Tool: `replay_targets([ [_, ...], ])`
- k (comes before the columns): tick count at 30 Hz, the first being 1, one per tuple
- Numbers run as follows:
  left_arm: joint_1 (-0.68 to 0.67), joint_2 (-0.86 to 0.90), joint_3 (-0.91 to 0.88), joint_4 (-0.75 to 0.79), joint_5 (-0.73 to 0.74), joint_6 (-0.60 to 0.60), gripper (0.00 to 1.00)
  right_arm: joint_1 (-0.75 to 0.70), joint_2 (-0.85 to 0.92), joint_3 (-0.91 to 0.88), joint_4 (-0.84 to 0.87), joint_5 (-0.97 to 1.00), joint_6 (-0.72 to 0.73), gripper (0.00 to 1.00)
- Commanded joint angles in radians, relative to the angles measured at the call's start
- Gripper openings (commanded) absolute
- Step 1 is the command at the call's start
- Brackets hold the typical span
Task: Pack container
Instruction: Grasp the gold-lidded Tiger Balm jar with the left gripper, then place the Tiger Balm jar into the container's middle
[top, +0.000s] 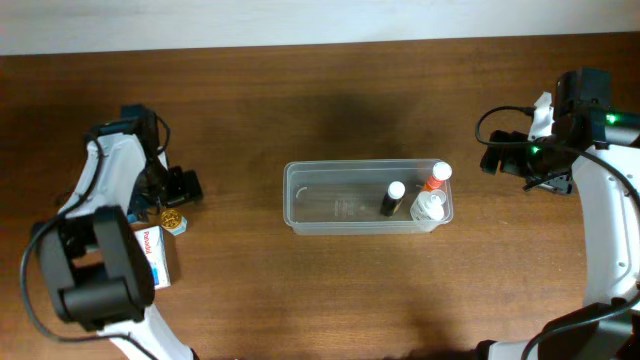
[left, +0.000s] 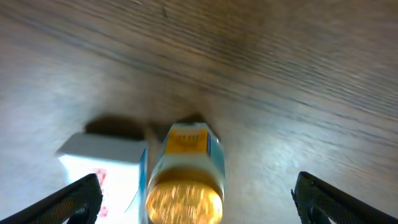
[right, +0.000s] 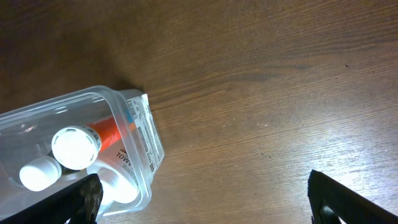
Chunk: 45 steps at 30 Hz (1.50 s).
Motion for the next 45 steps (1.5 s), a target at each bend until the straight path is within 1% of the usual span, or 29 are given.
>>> replay_targets([
  [1,0.008,0.063,-0.004,0.005,0.008,0.016,0.99,-0.003,0.000,0.000,-0.005,-0.005,0.000,0.97],
  [2,0.008,0.073,-0.004,0.005,0.008,0.016,0.99,-0.003,0.000,0.000,-0.005,-0.005,0.000,0.98],
  [4,0.008,0.083,-0.004,0.005,0.008,0.016,0.95,-0.003,0.000,0.000,-0.005,-0.005,0.000,0.97],
  [15,0.008,0.083,-0.003,-0.003,0.008,0.016,0.35,-0.003,0.000,0.000,-0.005,-0.005,0.000,0.97],
  [17,0.008,0.082,-0.002,-0.006,0.008,0.016,0.31,-0.003,0.000,0.000,-0.005,-0.005,0.000,0.98],
  [18,0.008,0.082,-0.002,-0.006,0.008,0.016,0.26,-0.003,0.000,0.000,-0.005,-0.005,0.000,0.98],
  [19,0.008,0.082,-0.002,-0.006,0.008,0.016,0.26,-0.003,0.000,0.000,-0.005,-0.005,0.000,0.97],
  [21,0.008,0.078,0.000,-0.006,0.008,0.016,0.20,-0.003,0.000,0.000,-0.005,-0.005,0.000,0.98],
  [27,-0.019,0.021,0.058,-0.045,0.008,0.016,0.18,-0.003,0.000,0.000,-0.005,-0.005,0.000,0.98],
  [31,-0.087,-0.067,0.134,-0.090,0.016,0.016,0.18,-0.003,0.000,0.000,-0.005,-0.005,0.000,0.98],
  [35,-0.204,-0.159,0.212,-0.111,0.048,0.015,0.18,-0.003,0.000,0.000,-0.005,-0.005,0.000,0.98],
  [38,-0.329,-0.212,0.250,-0.109,0.076,0.013,0.18,-0.003,0.000,0.000,-0.005,-0.005,0.000,0.98],
  [43,-0.554,-0.227,0.266,-0.081,0.076,0.003,0.18,-0.003,0.000,0.000,-0.005,-0.005,0.000,0.98],
  [45,-0.637,-0.219,0.266,-0.057,0.076,-0.022,0.19,-0.003,0.000,0.000,-0.005,-0.005,0.000,0.98],
])
